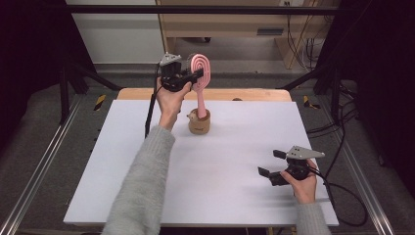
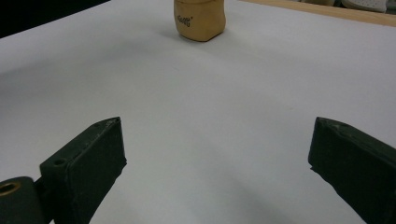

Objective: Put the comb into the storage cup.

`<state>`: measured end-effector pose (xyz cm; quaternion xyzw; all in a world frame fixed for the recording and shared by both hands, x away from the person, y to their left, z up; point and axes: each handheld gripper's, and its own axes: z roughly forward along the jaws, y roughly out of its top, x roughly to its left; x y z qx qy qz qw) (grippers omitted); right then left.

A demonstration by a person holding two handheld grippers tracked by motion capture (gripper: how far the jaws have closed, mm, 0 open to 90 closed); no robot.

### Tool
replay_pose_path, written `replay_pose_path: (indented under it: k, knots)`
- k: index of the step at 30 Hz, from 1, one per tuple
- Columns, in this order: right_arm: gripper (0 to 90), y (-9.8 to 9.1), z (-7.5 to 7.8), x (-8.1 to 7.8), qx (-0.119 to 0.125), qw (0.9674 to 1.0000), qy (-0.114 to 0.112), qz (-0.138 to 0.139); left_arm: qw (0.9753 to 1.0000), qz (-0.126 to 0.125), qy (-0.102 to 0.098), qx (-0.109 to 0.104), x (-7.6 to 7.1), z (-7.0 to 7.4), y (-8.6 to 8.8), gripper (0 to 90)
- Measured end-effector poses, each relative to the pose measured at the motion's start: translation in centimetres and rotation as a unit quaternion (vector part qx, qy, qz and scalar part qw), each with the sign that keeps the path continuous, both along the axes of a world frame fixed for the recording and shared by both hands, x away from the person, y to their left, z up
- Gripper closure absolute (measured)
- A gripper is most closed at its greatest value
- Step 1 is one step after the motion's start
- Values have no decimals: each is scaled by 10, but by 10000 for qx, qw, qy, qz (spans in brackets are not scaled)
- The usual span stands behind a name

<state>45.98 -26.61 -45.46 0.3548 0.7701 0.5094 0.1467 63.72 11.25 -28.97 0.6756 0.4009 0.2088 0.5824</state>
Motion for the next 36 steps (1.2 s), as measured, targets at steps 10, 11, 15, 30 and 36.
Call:
replay_pose_path:
  k: [10, 11, 15, 30, 36]
  knots:
    - [44, 0, 0, 0, -11, 10000, -11, 3, 10000, -39, -37, -26, 5, -6, -1, 633]
    - [44, 0, 0, 0, -5, 10000, -14, 2, 10000, -39, -33, -27, 6, -7, -1, 633]
    - [44, 0, 0, 0, -10, 10000, -14, -3, 10000, 18, 4, -8, 9, -12, -1, 633]
    - [45, 0, 0, 0, -8, 10000, -11, 10, 9999, 14, 110, -7, 14, -31, -1, 632]
    - [44, 0, 0, 0, -7, 10000, -1, 5, 9999, 11, 157, -28, 14, -39, 1, 633]
